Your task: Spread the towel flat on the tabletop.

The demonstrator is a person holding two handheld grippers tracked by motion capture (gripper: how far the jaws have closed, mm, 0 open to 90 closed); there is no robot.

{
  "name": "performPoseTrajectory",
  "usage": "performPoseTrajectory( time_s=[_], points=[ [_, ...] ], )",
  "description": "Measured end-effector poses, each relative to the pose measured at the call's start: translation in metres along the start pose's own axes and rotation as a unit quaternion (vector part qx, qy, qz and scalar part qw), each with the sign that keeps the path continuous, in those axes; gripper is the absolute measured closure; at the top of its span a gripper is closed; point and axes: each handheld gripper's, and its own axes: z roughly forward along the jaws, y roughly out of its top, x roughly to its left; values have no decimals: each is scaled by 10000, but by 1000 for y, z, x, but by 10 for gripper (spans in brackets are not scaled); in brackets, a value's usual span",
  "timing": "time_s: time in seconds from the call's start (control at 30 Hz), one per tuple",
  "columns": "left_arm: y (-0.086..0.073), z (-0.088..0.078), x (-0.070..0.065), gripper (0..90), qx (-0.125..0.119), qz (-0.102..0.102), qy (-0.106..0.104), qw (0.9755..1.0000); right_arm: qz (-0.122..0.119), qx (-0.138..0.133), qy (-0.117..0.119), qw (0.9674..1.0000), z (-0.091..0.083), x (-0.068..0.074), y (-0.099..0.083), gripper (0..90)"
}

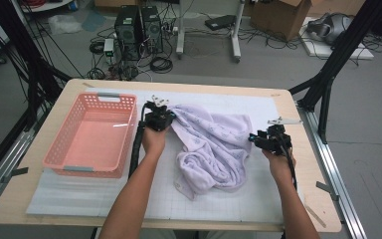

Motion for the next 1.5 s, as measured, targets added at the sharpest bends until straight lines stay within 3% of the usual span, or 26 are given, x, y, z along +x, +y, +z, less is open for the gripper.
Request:
performPoseTrajectory(
  time_s=[0.07, 0.13, 0.2, 0.23, 0.27, 0.3, 0.33, 0.37, 0.4, 0.43, 0.53, 0.63, 0.73, 0.83, 0.9, 0.93, 1.0, 1.07, 1.1, 1.17, 1.2, 1.23, 1.3, 1.37, 1.43, 1.5],
  points=[
    [-4, 0, 4, 762, 39, -195, -346, 9992, -75, 137, 127, 9998, 7, 5, -2, 515],
    [-6, 0, 3, 595, 137, -117, -578, 9982, -16, 306, 431, 9986, 16, 10, -5, 473],
    [-9, -2, 0, 538, 58, -38, -695, 9976, -125, 491, 756, 9959, 27, 16, -6, 448],
    [-10, -3, 0, 522, 17, -18, -745, 9972, -257, 638, 777, 9946, 33, 20, -7, 463],
    [-11, -5, -1, 510, 20, -48, -798, 9968, -445, 723, 658, 9942, 37, 23, -8, 506],
    [-12, -6, -1, 497, 40, -38, -861, 9963, -639, 684, 492, 9944, 38, 26, -6, 617],
    [-13, -7, -2, 478, 72, -20, -912, 9958, -644, 689, 545, 9940, 39, 25, -4, 816],
    [-14, -9, -3, 466, 75, -4, -971, 9952, -711, 706, 554, 9934, 41, 23, -1, 856],
    [-15, -11, -4, 466, 73, 6, -1025, 9947, -871, 683, 338, 9933, 42, 22, 2, 867],
    [-17, -12, -4, 466, 75, 12, -1087, 9940, -885, 622, 193, 9939, 45, 20, 5, 869],
    [-20, -17, -7, 477, 170, -33, -1211, 9925, -464, 338, -321, 9978, 49, 5, 16, 870],
    [-21, -22, -9, 498, 178, 81, -1328, 9910, 152, -200, -824, 9963, 45, -8, 21, 866],
    [-24, -24, -10, 498, 258, 110, -1596, 9868, 362, -312, -1138, 9924, 39, -13, 22, 808],
    [-28, -24, -15, 478, 372, -33, -2100, 9770, 530, -151, -1098, 9924, 33, -16, 20, 593],
    [-31, -22, -24, 442, 545, -4, -2428, 9685, 510, -197, -950, 9940, 24, -15, 18, 553],
    [-33, -21, -30, 438, 626, 115, -2475, 9668, 533, -250, -905, 9942, 18, -13, 17, 540],
    [-36, -18, -40, 432, 699, 230, -2524, 9648, 528, -181, -593, 9967, 9, -7, 15, 516],
    [-39, -14, -48, 439, 790, 238, -2574, 9628, 204, -211, -491, 9984, -1, 6, 10, 525],
    [-41, -12, -51, 484, 883, 392, -2545, 9622, 115, -160, -406, 9990, -4, 12, 6, 524],
    [-44, -11, -56, 709, 958, 732, -2354, 9644, -56, -27, -247, 9997, -10, 22, -3, 524],
    [-43, -11, -54, 780, 896, 716, -2258, 9674, -83, -8, -159, 9998, -12, 26, -8, 523],
    [-41, -11, -51, 818, 845, 680, -2076, 9722, -85, 44, -53, 9999, -14, 29, -13, 522],
    [-38, -12, -41, 840, 687, 605, -1634, 9823, -104, 107, 130, 9998, -14, 36, -22, 501],
    [-35, -14, -28, 848, 460, 348, -1225, 9908, -73, 235, 446, 9987, -10, 43, -29, 422],
    [-31, -18, -15, 860, 228, 179, -757, 9967, -27, 341, 716, 9968, -3, 53, -33, 389],
    [-26, -22, -3, 861, 31, -28, -404, 9992, -184, 506, 700, 9961, 6, 66, -35, 387]
  ],
)
